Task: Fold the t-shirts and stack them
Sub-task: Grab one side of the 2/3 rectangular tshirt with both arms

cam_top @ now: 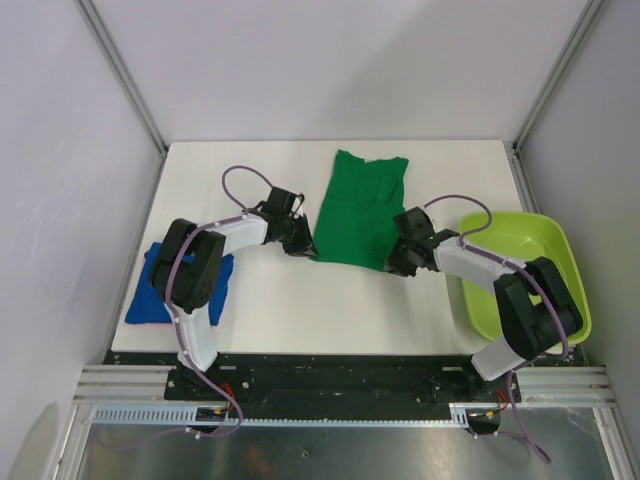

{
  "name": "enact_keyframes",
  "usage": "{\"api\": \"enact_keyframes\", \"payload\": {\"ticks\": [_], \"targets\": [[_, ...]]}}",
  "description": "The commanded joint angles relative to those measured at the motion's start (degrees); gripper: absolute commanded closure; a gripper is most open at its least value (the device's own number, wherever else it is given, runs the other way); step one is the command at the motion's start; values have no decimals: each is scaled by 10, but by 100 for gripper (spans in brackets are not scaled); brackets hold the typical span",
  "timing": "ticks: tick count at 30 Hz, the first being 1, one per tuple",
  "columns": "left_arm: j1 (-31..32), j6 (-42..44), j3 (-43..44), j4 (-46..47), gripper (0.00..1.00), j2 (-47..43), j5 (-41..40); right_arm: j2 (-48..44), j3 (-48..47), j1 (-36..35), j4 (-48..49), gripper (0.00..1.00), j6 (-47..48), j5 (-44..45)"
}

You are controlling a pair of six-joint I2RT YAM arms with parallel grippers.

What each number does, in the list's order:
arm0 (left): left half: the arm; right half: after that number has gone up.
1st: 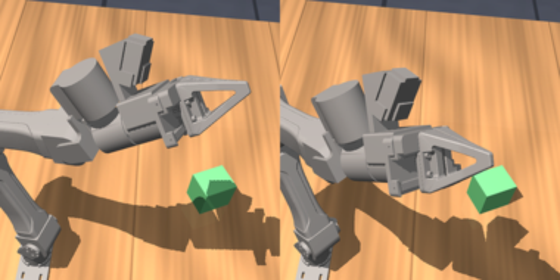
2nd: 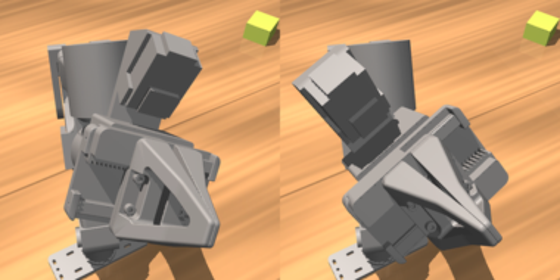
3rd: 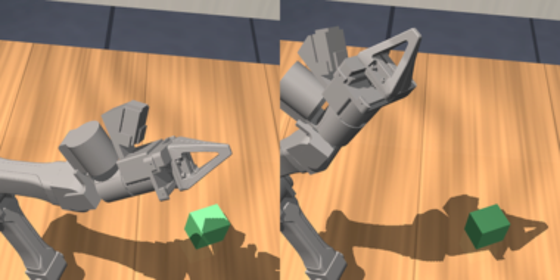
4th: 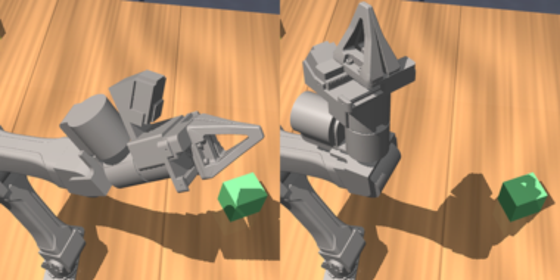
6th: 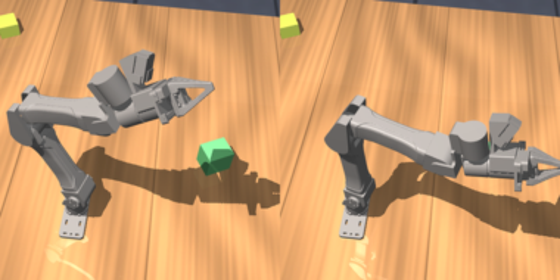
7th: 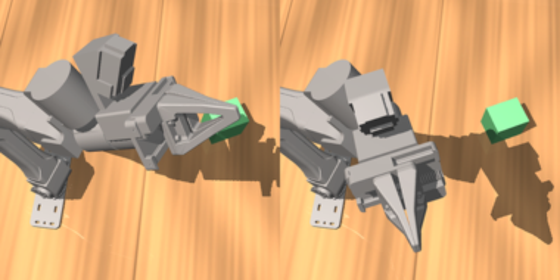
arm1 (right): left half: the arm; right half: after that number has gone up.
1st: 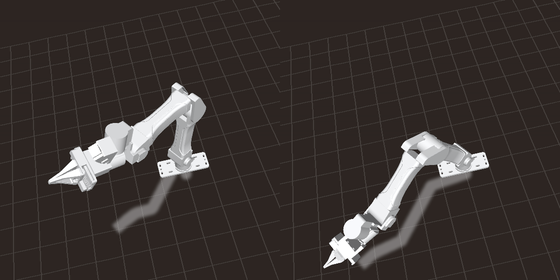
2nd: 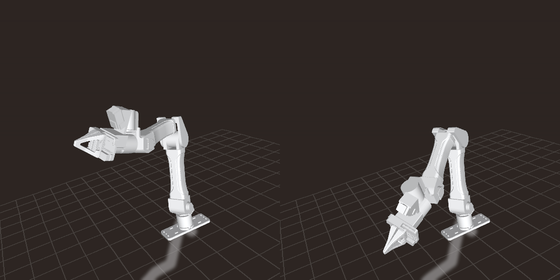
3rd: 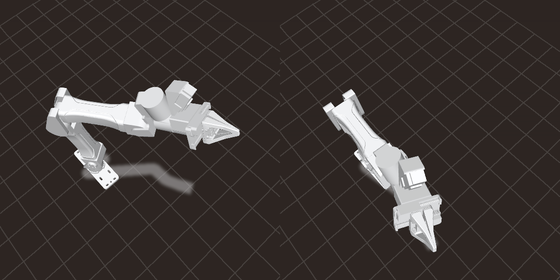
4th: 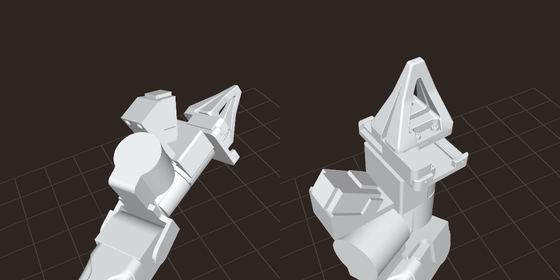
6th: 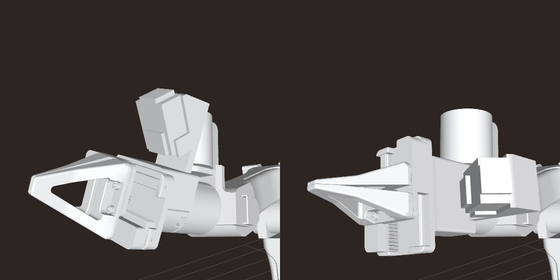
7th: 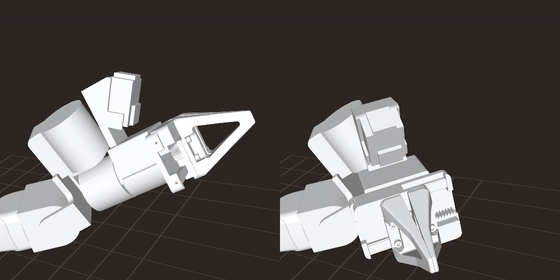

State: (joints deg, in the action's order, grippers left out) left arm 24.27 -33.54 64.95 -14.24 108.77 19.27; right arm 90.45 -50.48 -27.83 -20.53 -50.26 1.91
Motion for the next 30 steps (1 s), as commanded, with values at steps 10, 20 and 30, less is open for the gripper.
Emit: {"api": "enact_keyframes", "payload": {"ticks": [10, 20, 30], "targets": [[-27, 5, -10, -21, 82, -79, 16, -17, -1, 9, 14, 79, -6, 11], [-46, 27, -34, -33, 76, -95, 10, -22, 24, 9, 16, 77, -9, 19], [-46, 23, -38, -34, 74, -89, 14, -64, 47, 19, 18, 67, -17, 40]]}}
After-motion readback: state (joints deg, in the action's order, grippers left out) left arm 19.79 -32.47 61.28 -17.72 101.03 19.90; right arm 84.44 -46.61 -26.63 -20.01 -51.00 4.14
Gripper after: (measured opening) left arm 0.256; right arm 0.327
